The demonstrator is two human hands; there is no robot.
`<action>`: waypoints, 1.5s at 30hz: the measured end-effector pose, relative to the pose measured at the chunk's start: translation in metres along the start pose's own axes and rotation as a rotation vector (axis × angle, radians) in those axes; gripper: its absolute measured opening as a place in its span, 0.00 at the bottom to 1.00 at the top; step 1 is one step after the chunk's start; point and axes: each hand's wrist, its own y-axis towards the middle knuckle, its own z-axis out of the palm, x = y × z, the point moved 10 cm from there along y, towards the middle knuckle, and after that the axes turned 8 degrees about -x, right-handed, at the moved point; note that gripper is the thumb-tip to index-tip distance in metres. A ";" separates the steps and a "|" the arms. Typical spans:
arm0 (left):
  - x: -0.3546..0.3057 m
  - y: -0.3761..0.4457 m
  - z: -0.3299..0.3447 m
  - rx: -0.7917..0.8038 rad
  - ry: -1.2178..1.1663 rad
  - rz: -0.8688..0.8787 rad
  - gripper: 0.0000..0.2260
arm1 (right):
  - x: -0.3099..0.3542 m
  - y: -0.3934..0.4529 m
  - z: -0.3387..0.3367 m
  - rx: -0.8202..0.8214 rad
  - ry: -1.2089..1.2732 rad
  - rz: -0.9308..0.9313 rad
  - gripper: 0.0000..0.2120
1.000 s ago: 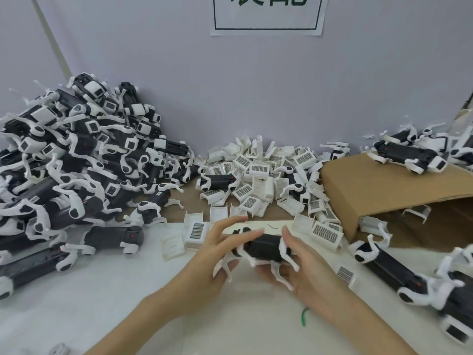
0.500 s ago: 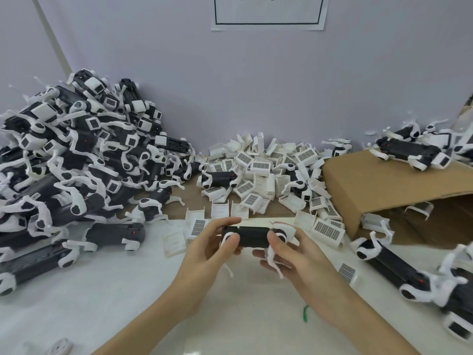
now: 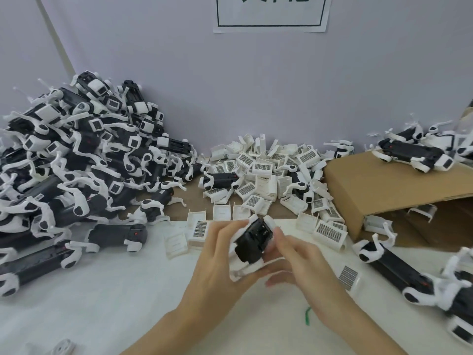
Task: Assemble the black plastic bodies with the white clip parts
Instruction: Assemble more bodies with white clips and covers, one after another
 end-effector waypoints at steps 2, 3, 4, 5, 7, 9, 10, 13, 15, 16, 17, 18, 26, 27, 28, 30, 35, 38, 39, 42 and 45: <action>-0.006 -0.004 0.010 0.091 -0.023 0.048 0.41 | -0.005 -0.007 0.015 0.069 0.008 0.036 0.31; -0.007 -0.007 0.013 0.139 -0.031 0.062 0.42 | -0.007 -0.008 0.014 0.042 -0.003 0.036 0.33; -0.008 -0.008 0.016 0.184 -0.037 0.064 0.42 | -0.008 -0.007 0.011 0.004 -0.024 0.033 0.35; -0.007 -0.010 0.017 0.226 -0.049 0.052 0.41 | -0.008 -0.005 0.006 -0.033 -0.052 0.024 0.37; -0.008 -0.012 0.021 0.295 -0.101 0.027 0.37 | -0.007 0.000 -0.004 -0.077 -0.081 0.013 0.39; -0.009 -0.013 0.022 0.332 -0.175 0.004 0.31 | -0.005 0.005 -0.013 -0.097 -0.085 0.009 0.38; -0.007 -0.013 0.024 0.359 -0.207 -0.022 0.30 | -0.005 0.007 -0.016 -0.095 -0.093 0.005 0.36; -0.002 -0.015 0.028 0.428 -0.179 -0.051 0.32 | -0.006 0.009 -0.020 -0.098 -0.122 0.000 0.33; 0.000 -0.011 0.024 0.333 -0.156 -0.050 0.35 | -0.005 0.010 -0.024 -0.133 -0.101 -0.015 0.31; 0.003 -0.006 0.016 0.217 -0.146 -0.068 0.36 | -0.002 0.011 -0.025 -0.149 -0.059 -0.021 0.30; 0.008 0.000 0.005 0.094 -0.124 -0.095 0.36 | -0.001 0.012 -0.026 -0.147 0.000 -0.017 0.30; 0.015 0.005 -0.003 0.005 -0.097 -0.147 0.36 | 0.000 0.013 -0.024 -0.122 0.061 -0.001 0.30; 0.067 -0.017 0.027 0.184 -0.695 -0.958 0.25 | -0.008 0.008 0.006 0.131 0.241 0.080 0.35; 0.069 -0.018 0.027 0.167 -0.698 -0.961 0.24 | -0.009 0.008 0.007 0.124 0.206 0.063 0.34; 0.072 -0.018 0.025 0.144 -0.686 -0.954 0.23 | -0.009 0.008 0.006 0.120 0.154 0.038 0.31; 0.078 -0.016 0.019 0.095 -0.655 -0.938 0.23 | -0.007 0.007 0.007 0.143 0.059 -0.041 0.26; 0.072 -0.005 0.004 0.046 -0.573 -0.817 0.19 | -0.003 -0.001 0.018 0.202 -0.112 -0.180 0.35; 0.062 0.006 -0.003 0.042 -0.584 -0.695 0.22 | -0.004 0.004 0.009 0.096 -0.142 -0.126 0.40; 0.057 0.009 -0.004 0.051 -0.594 -0.657 0.25 | -0.006 0.008 0.002 0.042 -0.122 -0.057 0.41; 0.036 0.013 0.000 0.163 -0.538 -0.489 0.26 | -0.021 0.007 -0.005 0.101 -0.007 0.250 0.43; 0.014 0.010 0.012 0.381 -0.364 -0.291 0.29 | -0.030 0.000 -0.002 0.176 0.090 0.383 0.27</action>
